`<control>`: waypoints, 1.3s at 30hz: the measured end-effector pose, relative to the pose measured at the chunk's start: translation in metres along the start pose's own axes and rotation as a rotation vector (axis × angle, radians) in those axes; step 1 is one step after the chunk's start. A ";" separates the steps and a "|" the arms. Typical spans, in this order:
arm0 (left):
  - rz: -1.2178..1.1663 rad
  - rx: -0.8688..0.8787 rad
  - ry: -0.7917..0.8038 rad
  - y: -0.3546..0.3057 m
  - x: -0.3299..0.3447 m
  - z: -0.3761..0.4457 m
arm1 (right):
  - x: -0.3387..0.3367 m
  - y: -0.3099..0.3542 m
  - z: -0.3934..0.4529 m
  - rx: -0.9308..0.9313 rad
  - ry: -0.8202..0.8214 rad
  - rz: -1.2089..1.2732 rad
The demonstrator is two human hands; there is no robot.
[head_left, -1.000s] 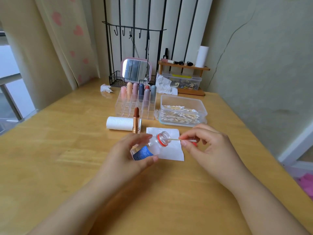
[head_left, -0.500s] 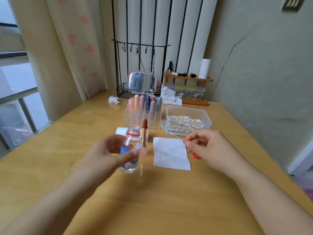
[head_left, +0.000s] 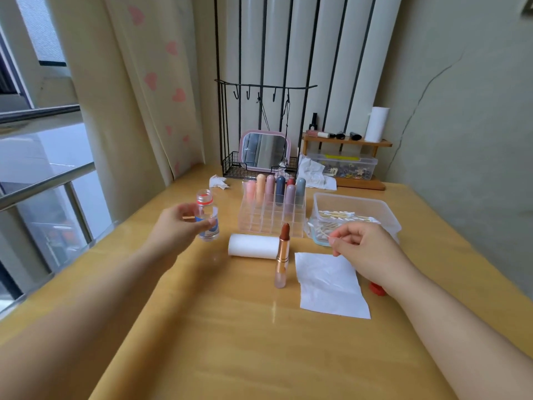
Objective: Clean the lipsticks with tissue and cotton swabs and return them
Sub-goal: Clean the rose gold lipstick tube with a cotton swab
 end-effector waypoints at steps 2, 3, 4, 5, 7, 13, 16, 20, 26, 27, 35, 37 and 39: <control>0.009 -0.033 0.005 0.016 0.006 0.007 | 0.004 -0.002 0.004 0.000 -0.001 0.005; 0.007 -0.045 0.009 0.021 0.008 0.010 | 0.006 -0.003 0.005 0.000 0.000 0.013; 0.003 -0.051 0.017 0.025 0.011 0.011 | 0.007 -0.004 0.007 0.001 0.002 0.020; 0.000 -0.054 0.025 0.027 0.014 0.012 | 0.009 -0.005 0.008 0.004 0.004 0.024; -0.002 -0.051 0.043 0.031 0.019 0.012 | 0.011 -0.007 0.010 0.010 0.008 0.034; -0.003 -0.053 0.043 0.033 0.023 0.008 | 0.017 -0.010 0.011 0.013 0.006 0.029; 0.030 -0.022 -0.066 0.027 0.011 -0.004 | 0.018 -0.010 0.008 0.018 0.001 0.043; 0.118 0.328 -0.328 -0.029 -0.010 -0.050 | 0.012 -0.008 -0.001 0.005 -0.007 0.090; 0.111 0.200 0.265 -0.040 0.081 -0.087 | 0.004 -0.007 -0.015 0.000 -0.021 0.152; 0.093 0.132 0.283 -0.036 0.092 -0.089 | 0.003 -0.008 -0.018 0.001 -0.016 0.160; 0.000 -0.032 0.195 -0.019 0.116 -0.089 | -0.008 -0.023 -0.032 0.016 -0.002 0.275; -0.004 0.021 0.173 -0.025 0.116 -0.088 | -0.008 -0.023 -0.035 -0.008 0.012 0.304; -0.021 0.084 0.165 -0.036 0.118 -0.088 | -0.011 -0.017 -0.038 -0.058 0.025 0.320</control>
Point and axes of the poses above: each hand's wrist, its own z-axis towards the middle knuckle, its own x-axis out of the palm, y = z × x, the point moved 8 cm from there along z, towards the middle knuckle, and after that the axes turned 13 degrees about x, right-handed, at the moved point
